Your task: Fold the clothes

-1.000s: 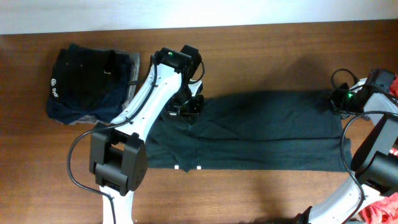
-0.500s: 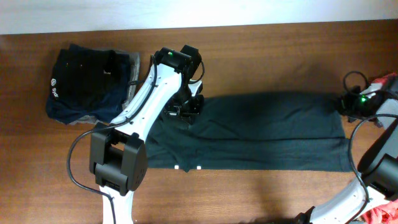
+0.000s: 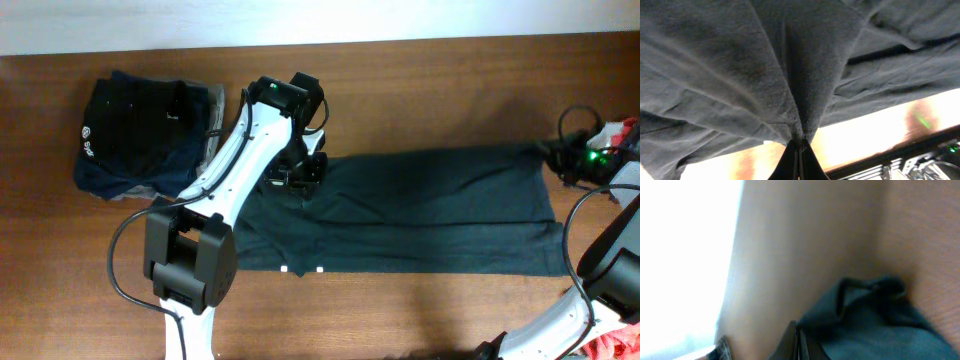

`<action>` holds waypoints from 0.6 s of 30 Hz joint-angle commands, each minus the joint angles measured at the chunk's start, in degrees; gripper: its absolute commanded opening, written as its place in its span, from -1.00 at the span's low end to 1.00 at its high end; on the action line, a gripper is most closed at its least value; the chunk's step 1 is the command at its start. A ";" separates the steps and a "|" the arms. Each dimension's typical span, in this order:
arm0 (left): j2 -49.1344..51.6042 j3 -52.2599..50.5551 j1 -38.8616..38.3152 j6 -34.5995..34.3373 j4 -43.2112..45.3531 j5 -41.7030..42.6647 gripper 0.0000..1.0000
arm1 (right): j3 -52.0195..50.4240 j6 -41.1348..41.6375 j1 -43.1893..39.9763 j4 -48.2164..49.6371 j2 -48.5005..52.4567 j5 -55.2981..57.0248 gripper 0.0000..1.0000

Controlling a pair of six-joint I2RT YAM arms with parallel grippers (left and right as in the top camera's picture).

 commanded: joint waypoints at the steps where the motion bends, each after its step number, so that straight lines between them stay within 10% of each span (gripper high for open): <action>1: -1.73 2.05 1.14 -0.76 -0.70 -3.37 -0.99 | 0.83 -2.05 0.17 1.49 -1.22 -9.94 -0.92; 18: -4.22 2.34 2.54 -0.79 -2.97 -5.68 -0.99 | 0.83 -4.68 0.17 -11.28 -1.84 -5.01 -0.92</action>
